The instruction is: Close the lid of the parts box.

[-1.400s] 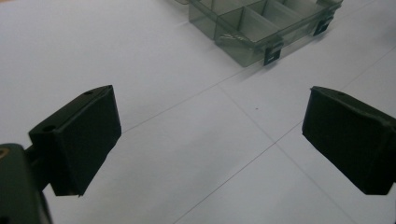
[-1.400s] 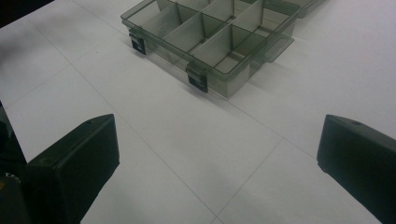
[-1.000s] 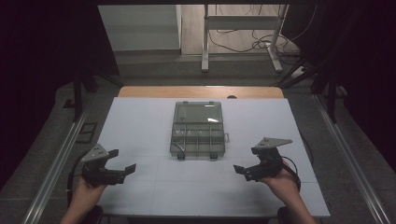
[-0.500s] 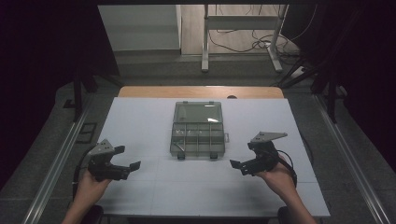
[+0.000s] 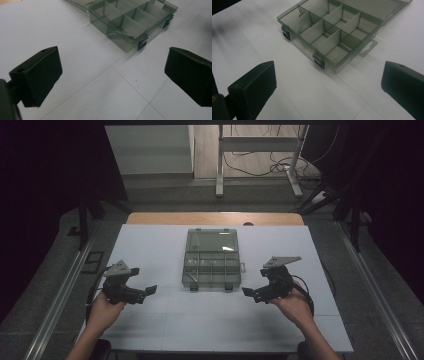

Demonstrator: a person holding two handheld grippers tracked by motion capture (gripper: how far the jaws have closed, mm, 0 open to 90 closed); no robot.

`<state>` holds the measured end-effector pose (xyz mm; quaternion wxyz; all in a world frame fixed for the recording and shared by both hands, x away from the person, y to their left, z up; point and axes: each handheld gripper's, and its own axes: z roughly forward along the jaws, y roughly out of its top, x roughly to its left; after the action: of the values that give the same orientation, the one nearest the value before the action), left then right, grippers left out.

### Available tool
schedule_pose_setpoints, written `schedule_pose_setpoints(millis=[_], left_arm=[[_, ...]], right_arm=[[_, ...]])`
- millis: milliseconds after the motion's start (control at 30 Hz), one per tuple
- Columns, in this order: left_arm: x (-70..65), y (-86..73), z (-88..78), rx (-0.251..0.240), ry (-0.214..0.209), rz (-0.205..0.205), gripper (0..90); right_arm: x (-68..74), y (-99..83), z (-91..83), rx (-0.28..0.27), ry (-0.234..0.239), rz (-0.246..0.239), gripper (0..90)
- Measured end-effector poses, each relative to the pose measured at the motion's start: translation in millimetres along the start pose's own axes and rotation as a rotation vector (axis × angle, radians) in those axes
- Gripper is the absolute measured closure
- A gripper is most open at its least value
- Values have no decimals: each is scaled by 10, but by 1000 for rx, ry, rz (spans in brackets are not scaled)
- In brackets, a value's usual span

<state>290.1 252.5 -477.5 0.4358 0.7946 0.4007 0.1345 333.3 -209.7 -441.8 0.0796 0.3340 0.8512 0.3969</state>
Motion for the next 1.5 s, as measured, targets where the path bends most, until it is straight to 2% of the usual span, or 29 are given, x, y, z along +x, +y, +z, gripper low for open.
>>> schedule_pose_setpoints(millis=[167,433,667,833,967,1133,1300,1500], left_arm=[[22,52,65,2,5,16,12],[55,129,171,0,1,33,15],[63,202,273,-3,-3,69,10],[78,259,373,8,-16,66,4],[105,296,457,6,-29,52,0],[146,327,541,12,-26,33,0],[169,362,592,8,-22,26,0],[166,425,664,12,-21,45,0]], right_arm=[[-15,52,51,4,13,-4,1],[-62,128,150,20,6,0,0],[-133,186,243,14,16,9,0],[-180,242,299,12,35,12,15],[-222,284,346,19,29,12,15],[-286,346,404,16,20,15,13],[-324,413,475,26,37,34,18],[-351,496,556,25,45,41,19]])
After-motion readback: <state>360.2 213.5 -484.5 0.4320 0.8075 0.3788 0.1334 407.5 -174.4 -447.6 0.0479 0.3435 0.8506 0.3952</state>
